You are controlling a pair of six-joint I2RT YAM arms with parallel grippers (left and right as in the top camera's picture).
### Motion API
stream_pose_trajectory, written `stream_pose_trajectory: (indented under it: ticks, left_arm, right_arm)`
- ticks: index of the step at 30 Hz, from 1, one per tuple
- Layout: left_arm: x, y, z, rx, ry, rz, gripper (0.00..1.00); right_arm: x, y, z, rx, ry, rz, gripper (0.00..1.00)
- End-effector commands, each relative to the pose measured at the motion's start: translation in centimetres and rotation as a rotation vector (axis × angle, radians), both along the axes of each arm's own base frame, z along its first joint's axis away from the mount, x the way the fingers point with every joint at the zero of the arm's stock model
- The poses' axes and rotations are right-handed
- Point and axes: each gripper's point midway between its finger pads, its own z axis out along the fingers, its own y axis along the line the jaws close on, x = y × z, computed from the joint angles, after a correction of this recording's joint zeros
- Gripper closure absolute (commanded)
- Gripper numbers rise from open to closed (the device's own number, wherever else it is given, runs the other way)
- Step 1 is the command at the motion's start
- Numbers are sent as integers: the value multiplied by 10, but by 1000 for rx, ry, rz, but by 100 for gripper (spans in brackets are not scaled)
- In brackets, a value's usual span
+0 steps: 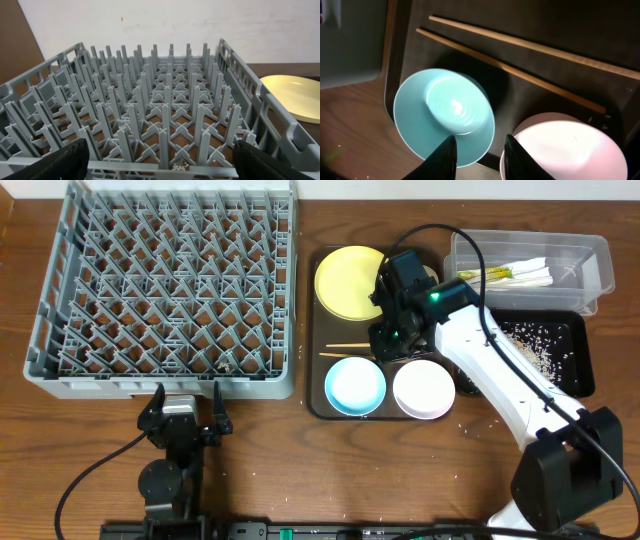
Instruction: Sort waste into correct bins and load items into the dishwasher
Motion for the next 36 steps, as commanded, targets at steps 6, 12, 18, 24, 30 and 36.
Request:
stream_pose_trajectory:
  ticks: [6, 12, 18, 24, 30, 36]
  left_arm:
    - [-1, -4, -15, 0, 44, -22, 7]
    - [-1, -4, -15, 1, 44, -22, 7]
    - [-1, -4, -15, 0, 44, -22, 7]
    - [-1, -4, -15, 0, 44, -22, 7]
    - [-1, -4, -15, 0, 44, -22, 7]
    - [-1, -4, -15, 0, 44, -22, 7]
  right_arm:
    - [10, -4, 5, -3, -33, -6, 70]
    - [12, -5, 5, -4, -42, -8, 69]
    - [23, -12, 7, 21, -55, -66, 69]
    - [33, -32, 9, 35, -49, -143, 74]
    - [35, -113, 31, 35, -18, -391, 85]
    - [34, -190, 71, 108, -105, -610, 82]
